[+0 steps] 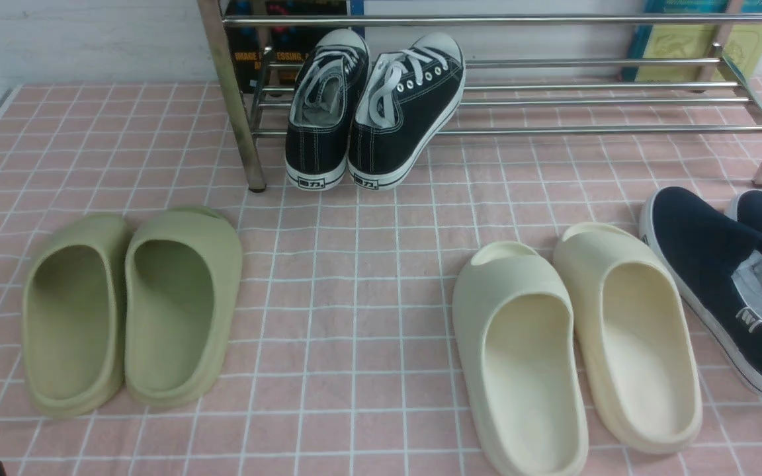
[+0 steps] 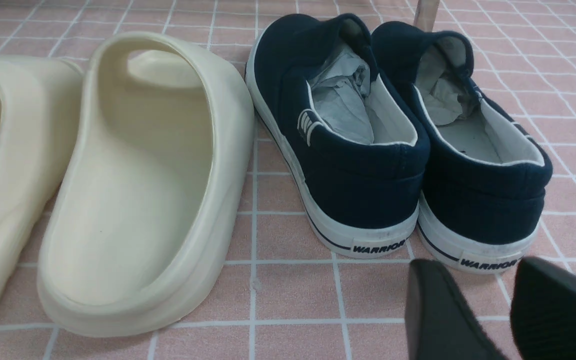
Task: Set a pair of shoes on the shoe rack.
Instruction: Use the right arm to grab the shoe closest to it
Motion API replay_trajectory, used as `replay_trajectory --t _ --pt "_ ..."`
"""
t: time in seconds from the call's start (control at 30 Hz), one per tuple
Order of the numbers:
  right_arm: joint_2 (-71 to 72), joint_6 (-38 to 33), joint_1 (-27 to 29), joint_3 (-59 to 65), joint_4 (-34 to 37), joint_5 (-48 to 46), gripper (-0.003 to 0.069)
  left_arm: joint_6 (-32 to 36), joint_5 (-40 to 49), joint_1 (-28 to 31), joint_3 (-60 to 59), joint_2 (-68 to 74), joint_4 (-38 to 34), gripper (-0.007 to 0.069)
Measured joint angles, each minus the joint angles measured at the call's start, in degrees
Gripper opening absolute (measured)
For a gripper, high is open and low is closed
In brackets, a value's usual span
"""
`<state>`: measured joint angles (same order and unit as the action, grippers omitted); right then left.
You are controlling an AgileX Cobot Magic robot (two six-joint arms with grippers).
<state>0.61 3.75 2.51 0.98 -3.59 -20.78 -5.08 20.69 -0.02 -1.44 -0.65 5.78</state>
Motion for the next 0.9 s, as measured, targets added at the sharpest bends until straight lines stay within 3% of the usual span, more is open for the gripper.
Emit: replay_trajectory --t 0.9 --pt "0.00 0.00 0.00 0.00 0.00 0.00 0.0239 0.00 0.00 0.00 0.00 0.00 0.05 0.0094"
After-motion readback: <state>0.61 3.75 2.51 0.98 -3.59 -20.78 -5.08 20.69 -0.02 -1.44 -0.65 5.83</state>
